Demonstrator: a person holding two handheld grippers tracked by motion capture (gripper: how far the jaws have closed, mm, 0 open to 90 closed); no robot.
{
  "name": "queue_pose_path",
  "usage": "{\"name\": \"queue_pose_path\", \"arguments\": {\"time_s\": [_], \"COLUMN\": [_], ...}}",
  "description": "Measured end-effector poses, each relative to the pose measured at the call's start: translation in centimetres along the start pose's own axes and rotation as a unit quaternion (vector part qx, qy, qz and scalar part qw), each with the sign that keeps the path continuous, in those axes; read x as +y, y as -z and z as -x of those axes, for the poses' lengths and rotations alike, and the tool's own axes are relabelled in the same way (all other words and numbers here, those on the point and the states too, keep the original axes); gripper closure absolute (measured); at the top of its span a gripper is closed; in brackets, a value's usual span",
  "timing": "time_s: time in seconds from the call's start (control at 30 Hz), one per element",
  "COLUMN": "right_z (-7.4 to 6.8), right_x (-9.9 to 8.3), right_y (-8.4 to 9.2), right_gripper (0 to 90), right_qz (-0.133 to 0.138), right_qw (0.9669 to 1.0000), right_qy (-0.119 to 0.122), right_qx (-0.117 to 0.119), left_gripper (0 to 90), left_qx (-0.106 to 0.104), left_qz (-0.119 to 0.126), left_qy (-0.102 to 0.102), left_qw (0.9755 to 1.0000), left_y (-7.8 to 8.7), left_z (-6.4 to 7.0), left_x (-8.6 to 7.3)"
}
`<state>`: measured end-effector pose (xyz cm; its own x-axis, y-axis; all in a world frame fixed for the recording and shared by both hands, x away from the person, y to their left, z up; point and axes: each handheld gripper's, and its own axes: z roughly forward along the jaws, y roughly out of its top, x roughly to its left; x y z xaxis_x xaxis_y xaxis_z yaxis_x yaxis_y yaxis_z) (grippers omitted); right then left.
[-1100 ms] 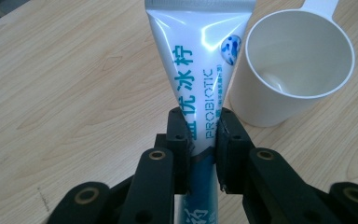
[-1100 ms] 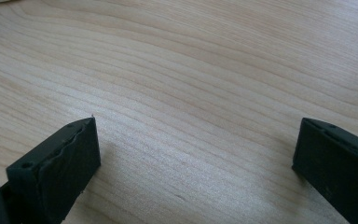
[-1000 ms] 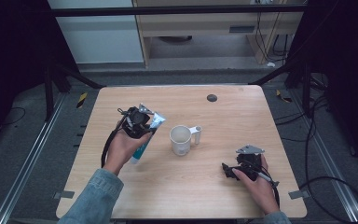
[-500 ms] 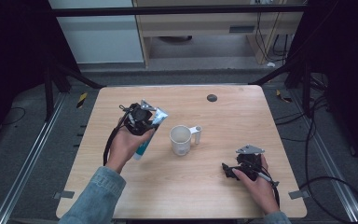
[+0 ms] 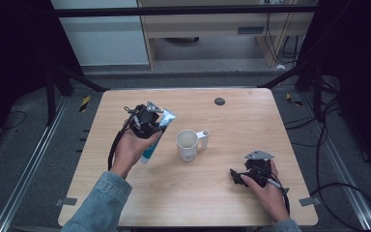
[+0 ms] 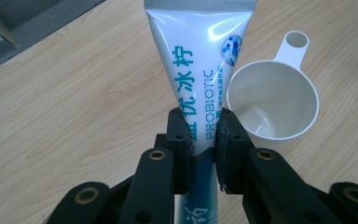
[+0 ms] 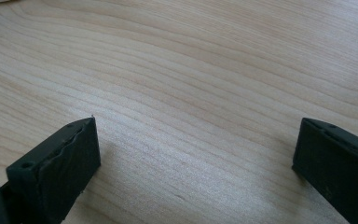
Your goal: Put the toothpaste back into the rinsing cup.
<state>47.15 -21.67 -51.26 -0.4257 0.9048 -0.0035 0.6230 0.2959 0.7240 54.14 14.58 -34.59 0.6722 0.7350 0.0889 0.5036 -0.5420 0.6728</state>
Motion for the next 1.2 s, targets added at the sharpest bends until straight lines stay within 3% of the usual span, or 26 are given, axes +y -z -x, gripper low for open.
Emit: {"name": "queue_pose_path", "arguments": {"time_s": [0.53,1.2], "right_z": [0.0,0.0], "right_x": [0.0,0.0], "right_y": [0.0,0.0], "right_gripper": [0.6,0.6], "right_qz": [0.0,0.0], "right_qw": [1.0,1.0], "right_qy": [0.0,-0.001], "right_qx": [0.0,0.0], "left_gripper": [77.2,77.2], "left_qx": [-0.001,-0.003], "left_qz": [0.031,0.076], "left_qy": [-0.002,-0.002], "left_qw": [0.9995,0.9971], "left_y": [0.8,2.4], "left_z": [0.8,1.9], "left_x": [1.9,3.8]}}
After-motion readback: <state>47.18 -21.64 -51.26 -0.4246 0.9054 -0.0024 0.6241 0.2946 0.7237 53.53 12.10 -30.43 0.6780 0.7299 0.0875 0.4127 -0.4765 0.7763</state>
